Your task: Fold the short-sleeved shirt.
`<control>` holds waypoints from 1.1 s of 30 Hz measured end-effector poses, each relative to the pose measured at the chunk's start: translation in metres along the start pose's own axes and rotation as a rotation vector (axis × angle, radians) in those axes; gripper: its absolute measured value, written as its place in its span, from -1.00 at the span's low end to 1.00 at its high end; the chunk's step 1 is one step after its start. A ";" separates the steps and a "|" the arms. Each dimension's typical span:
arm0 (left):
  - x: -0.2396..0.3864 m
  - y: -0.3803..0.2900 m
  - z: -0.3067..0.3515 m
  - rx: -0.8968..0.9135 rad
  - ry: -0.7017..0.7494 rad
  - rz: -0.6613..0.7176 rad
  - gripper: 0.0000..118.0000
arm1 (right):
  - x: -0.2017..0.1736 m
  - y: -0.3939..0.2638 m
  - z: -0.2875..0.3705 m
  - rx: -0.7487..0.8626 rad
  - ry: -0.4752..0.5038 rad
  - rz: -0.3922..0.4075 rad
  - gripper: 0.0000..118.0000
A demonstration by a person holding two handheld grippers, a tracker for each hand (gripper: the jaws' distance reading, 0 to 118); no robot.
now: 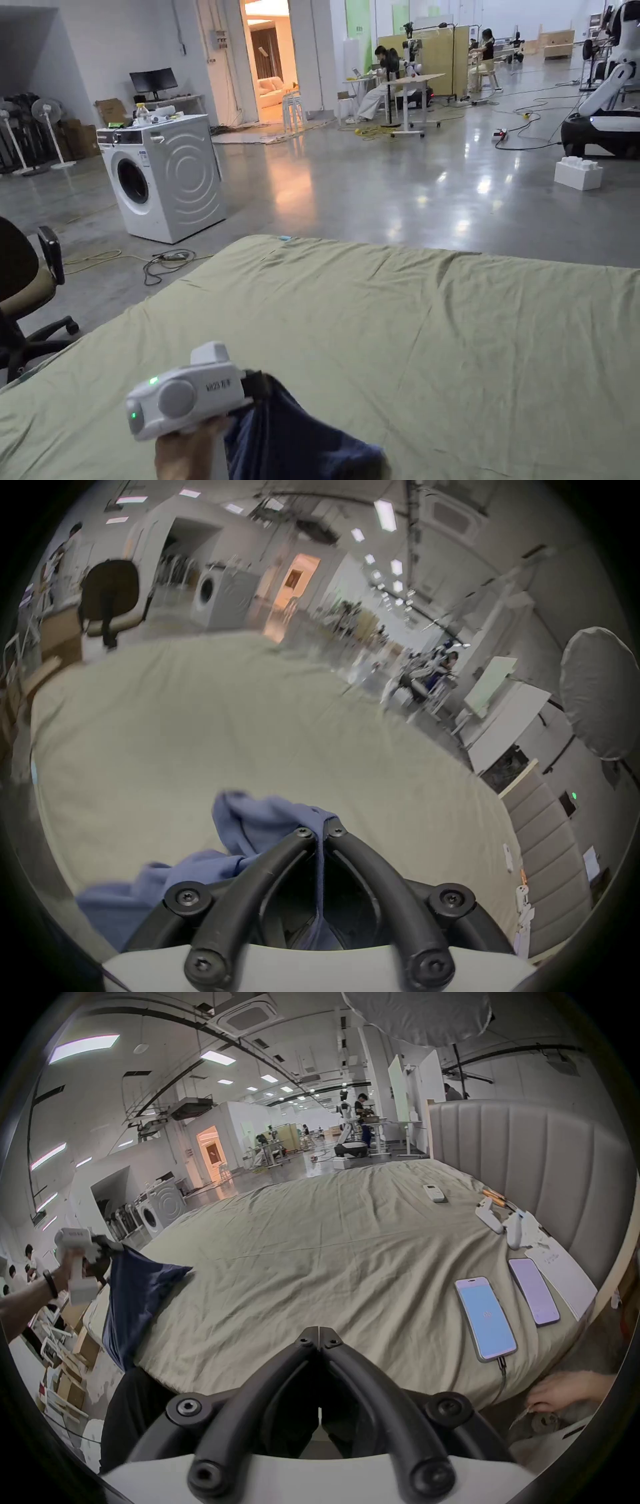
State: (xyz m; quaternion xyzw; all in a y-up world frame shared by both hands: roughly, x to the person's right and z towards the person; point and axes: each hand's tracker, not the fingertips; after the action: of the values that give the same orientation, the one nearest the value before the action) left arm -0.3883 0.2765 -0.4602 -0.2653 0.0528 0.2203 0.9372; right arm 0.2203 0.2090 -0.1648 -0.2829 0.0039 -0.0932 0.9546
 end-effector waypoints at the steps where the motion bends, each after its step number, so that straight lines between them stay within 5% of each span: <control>1: 0.015 0.017 0.006 0.034 -0.028 0.001 -0.98 | 0.003 -0.003 0.004 0.004 -0.002 -0.014 -0.99; 6: 0.104 0.076 0.016 0.112 -0.135 -0.183 -0.98 | 0.015 -0.015 0.019 -0.003 -0.044 -0.082 -0.99; 11: 0.204 0.057 0.005 0.071 -0.228 -0.468 -0.98 | 0.026 -0.026 0.030 -0.008 -0.061 -0.131 -0.99; 20: 0.322 -0.183 -0.030 -0.316 -0.576 -0.546 -0.98 | 0.035 -0.031 0.039 -0.025 -0.088 -0.138 -0.99; 26: 0.376 -0.366 0.018 -0.529 -0.719 -0.730 -0.98 | 0.035 -0.038 0.043 -0.039 -0.087 -0.153 -0.99; 31: 0.380 -0.434 0.052 -0.609 -0.783 -0.805 -0.96 | 0.029 -0.045 0.045 -0.055 -0.071 -0.138 -0.99; 33: 0.369 -0.432 0.054 -0.483 -0.782 -0.855 -0.40 | 0.025 -0.044 0.043 -0.063 -0.070 -0.131 -0.99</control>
State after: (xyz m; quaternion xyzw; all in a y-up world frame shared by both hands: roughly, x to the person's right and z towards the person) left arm 0.1327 0.1174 -0.2886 -0.3669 -0.4560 -0.0875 0.8061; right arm 0.2397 0.1915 -0.1035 -0.3154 -0.0450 -0.1454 0.9367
